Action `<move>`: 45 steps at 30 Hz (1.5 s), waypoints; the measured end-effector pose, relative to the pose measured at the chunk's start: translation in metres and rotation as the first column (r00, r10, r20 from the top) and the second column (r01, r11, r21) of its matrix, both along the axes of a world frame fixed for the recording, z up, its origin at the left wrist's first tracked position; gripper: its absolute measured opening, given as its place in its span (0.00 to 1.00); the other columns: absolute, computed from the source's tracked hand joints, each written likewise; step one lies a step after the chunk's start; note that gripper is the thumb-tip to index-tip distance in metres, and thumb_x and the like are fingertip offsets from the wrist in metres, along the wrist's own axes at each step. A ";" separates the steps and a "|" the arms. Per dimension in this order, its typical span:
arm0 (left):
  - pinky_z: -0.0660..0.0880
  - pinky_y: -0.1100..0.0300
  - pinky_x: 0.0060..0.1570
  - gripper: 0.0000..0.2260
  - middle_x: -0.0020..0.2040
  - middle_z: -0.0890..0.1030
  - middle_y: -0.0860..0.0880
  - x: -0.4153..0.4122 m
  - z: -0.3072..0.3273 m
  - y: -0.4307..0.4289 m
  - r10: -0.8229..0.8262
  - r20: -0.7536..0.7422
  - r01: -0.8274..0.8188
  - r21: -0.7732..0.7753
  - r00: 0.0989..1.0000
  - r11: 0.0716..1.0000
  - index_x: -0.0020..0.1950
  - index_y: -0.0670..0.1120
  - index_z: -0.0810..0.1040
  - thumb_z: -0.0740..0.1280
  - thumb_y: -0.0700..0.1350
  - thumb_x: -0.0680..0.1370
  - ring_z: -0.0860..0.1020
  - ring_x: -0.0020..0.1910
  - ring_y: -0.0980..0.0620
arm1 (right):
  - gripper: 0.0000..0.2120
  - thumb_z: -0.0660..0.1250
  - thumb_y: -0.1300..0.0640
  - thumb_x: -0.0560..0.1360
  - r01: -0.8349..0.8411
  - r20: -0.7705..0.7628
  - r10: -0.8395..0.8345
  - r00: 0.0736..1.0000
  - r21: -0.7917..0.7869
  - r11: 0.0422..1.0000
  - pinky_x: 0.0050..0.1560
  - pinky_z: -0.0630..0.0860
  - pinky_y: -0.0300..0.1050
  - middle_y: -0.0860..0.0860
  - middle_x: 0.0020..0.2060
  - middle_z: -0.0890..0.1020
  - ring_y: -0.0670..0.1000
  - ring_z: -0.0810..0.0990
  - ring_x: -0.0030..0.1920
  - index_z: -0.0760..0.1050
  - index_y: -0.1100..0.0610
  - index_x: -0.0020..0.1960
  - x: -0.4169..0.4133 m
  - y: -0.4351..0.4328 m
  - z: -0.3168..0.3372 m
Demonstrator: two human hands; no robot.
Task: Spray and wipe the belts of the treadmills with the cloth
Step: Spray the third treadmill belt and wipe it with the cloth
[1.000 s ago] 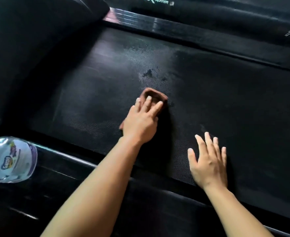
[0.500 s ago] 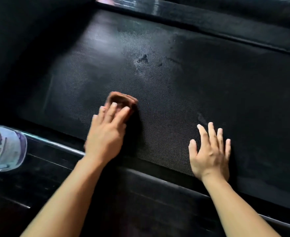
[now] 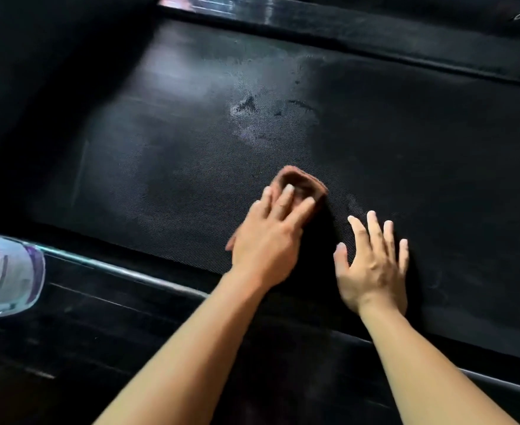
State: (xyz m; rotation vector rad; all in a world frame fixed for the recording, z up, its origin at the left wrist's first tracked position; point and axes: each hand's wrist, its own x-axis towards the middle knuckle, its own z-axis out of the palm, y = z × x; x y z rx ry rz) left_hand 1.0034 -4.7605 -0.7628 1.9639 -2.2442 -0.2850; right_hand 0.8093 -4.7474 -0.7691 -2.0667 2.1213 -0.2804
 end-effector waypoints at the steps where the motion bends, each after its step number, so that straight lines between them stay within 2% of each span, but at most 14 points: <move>1: 0.60 0.43 0.75 0.25 0.80 0.63 0.44 -0.009 0.002 0.013 -0.025 -0.020 0.025 0.000 0.999 1.000 0.79 0.59 0.60 0.57 0.52 0.81 0.58 0.79 0.37 | 0.31 0.48 0.40 0.75 0.000 0.002 0.000 1.000 0.000 1.000 0.78 0.45 0.61 0.49 0.80 0.57 0.55 0.51 0.80 0.61 0.46 0.77 0.000 0.000 0.000; 4: 0.63 0.42 0.74 0.24 0.79 0.66 0.47 0.002 0.006 0.041 0.004 -0.055 -0.004 0.009 0.998 1.000 0.77 0.59 0.65 0.57 0.53 0.79 0.62 0.77 0.38 | 0.30 0.48 0.40 0.76 -0.003 -0.003 0.003 1.000 0.001 1.000 0.78 0.45 0.61 0.49 0.80 0.56 0.55 0.51 0.80 0.60 0.45 0.77 -0.001 0.001 0.000; 7: 0.62 0.38 0.72 0.25 0.77 0.68 0.46 0.045 0.002 0.047 0.136 -0.037 -0.135 0.008 0.990 0.991 0.75 0.57 0.68 0.56 0.54 0.77 0.65 0.75 0.35 | 0.29 0.48 0.40 0.77 -0.002 -0.012 0.002 1.000 -0.012 1.000 0.78 0.46 0.61 0.49 0.80 0.57 0.55 0.52 0.80 0.61 0.45 0.77 -0.001 0.001 -0.001; 13: 0.46 0.43 0.78 0.26 0.82 0.54 0.43 0.134 0.009 -0.027 0.446 0.035 -0.447 0.049 0.894 0.893 0.81 0.54 0.58 0.59 0.52 0.83 0.48 0.80 0.36 | 0.29 0.49 0.41 0.77 -0.002 -0.015 0.002 1.000 -0.025 1.000 0.77 0.48 0.62 0.49 0.79 0.58 0.55 0.53 0.79 0.61 0.45 0.76 0.000 0.000 -0.003; 18: 0.43 0.50 0.79 0.26 0.82 0.52 0.41 0.122 0.010 -0.132 0.385 0.016 -0.385 0.077 0.923 0.920 0.82 0.54 0.54 0.54 0.53 0.84 0.48 0.81 0.38 | 0.29 0.49 0.41 0.77 0.003 -0.021 -0.004 1.000 -0.034 0.999 0.77 0.48 0.62 0.50 0.79 0.58 0.55 0.53 0.79 0.61 0.45 0.76 0.000 0.001 -0.002; 21: 0.50 0.43 0.79 0.28 0.82 0.54 0.44 0.076 0.007 -0.172 0.261 0.012 -0.261 0.118 0.965 0.958 0.80 0.58 0.54 0.47 0.58 0.79 0.49 0.81 0.42 | 0.29 0.48 0.40 0.77 -0.002 -0.030 0.001 1.000 -0.028 1.000 0.78 0.47 0.61 0.49 0.79 0.58 0.55 0.53 0.79 0.61 0.45 0.77 0.000 0.001 -0.002; 23: 0.55 0.41 0.77 0.27 0.81 0.59 0.46 0.032 0.009 -0.170 0.120 -0.008 -0.119 0.102 0.993 0.988 0.78 0.60 0.57 0.49 0.57 0.78 0.52 0.80 0.42 | 0.30 0.48 0.40 0.76 0.003 -0.019 -0.004 1.000 -0.020 1.000 0.78 0.46 0.61 0.49 0.79 0.58 0.55 0.53 0.79 0.62 0.45 0.77 0.000 0.000 -0.002; 25: 0.56 0.45 0.77 0.24 0.79 0.63 0.46 -0.011 0.011 -0.142 -0.030 -0.028 0.031 0.041 0.999 0.999 0.77 0.58 0.63 0.56 0.52 0.80 0.56 0.79 0.40 | 0.31 0.47 0.40 0.75 0.005 -0.012 -0.005 1.000 -0.008 1.000 0.78 0.46 0.61 0.49 0.79 0.58 0.55 0.52 0.80 0.63 0.45 0.76 0.000 -0.001 -0.001; 28: 0.60 0.44 0.75 0.22 0.78 0.64 0.46 -0.038 0.012 -0.077 -0.149 -0.100 0.150 0.002 0.984 0.989 0.77 0.57 0.65 0.58 0.51 0.81 0.58 0.79 0.41 | 0.31 0.48 0.39 0.75 -0.005 -0.023 0.005 1.000 -0.014 1.000 0.77 0.48 0.62 0.50 0.79 0.59 0.57 0.54 0.79 0.64 0.47 0.76 -0.002 -0.001 -0.002; 30: 0.60 0.44 0.76 0.23 0.79 0.64 0.47 -0.023 0.008 -0.031 -0.099 -0.110 0.101 0.011 0.989 0.995 0.77 0.57 0.65 0.57 0.53 0.81 0.59 0.79 0.42 | 0.31 0.49 0.40 0.75 0.003 -0.015 -0.003 1.000 -0.020 1.000 0.77 0.49 0.63 0.50 0.79 0.60 0.56 0.55 0.79 0.65 0.47 0.76 -0.001 -0.002 -0.002; 34: 0.60 0.41 0.74 0.26 0.79 0.65 0.46 0.043 0.008 0.027 0.133 -0.082 -0.131 0.028 0.988 0.991 0.78 0.55 0.66 0.54 0.56 0.79 0.62 0.78 0.38 | 0.30 0.50 0.40 0.76 0.012 -0.008 -0.012 1.000 -0.033 0.999 0.77 0.49 0.62 0.49 0.79 0.60 0.56 0.55 0.79 0.65 0.45 0.75 0.002 -0.001 -0.001; 39: 0.51 0.46 0.79 0.25 0.81 0.57 0.44 0.109 0.011 -0.019 0.436 -0.075 -0.434 0.048 0.897 0.900 0.80 0.53 0.62 0.59 0.50 0.83 0.53 0.80 0.39 | 0.29 0.49 0.40 0.76 0.010 -0.017 -0.011 1.000 -0.035 0.999 0.77 0.49 0.62 0.49 0.79 0.59 0.56 0.55 0.79 0.64 0.45 0.76 0.001 -0.001 -0.002; 42: 0.46 0.51 0.79 0.25 0.82 0.53 0.45 0.103 0.014 -0.075 0.460 -0.076 -0.457 0.055 0.885 0.888 0.81 0.55 0.58 0.57 0.51 0.83 0.49 0.81 0.41 | 0.30 0.49 0.40 0.76 0.010 -0.022 -0.010 1.000 -0.030 1.000 0.77 0.48 0.61 0.49 0.79 0.59 0.55 0.55 0.79 0.63 0.45 0.76 0.001 0.000 -0.002; 45: 0.45 0.51 0.79 0.26 0.82 0.53 0.43 0.065 0.008 -0.120 0.324 -0.039 -0.322 0.049 0.945 0.946 0.81 0.56 0.55 0.55 0.52 0.83 0.49 0.81 0.40 | 0.30 0.49 0.40 0.76 0.011 -0.029 -0.012 1.000 -0.025 1.000 0.78 0.48 0.61 0.49 0.79 0.59 0.55 0.54 0.79 0.63 0.45 0.76 0.001 0.000 -0.001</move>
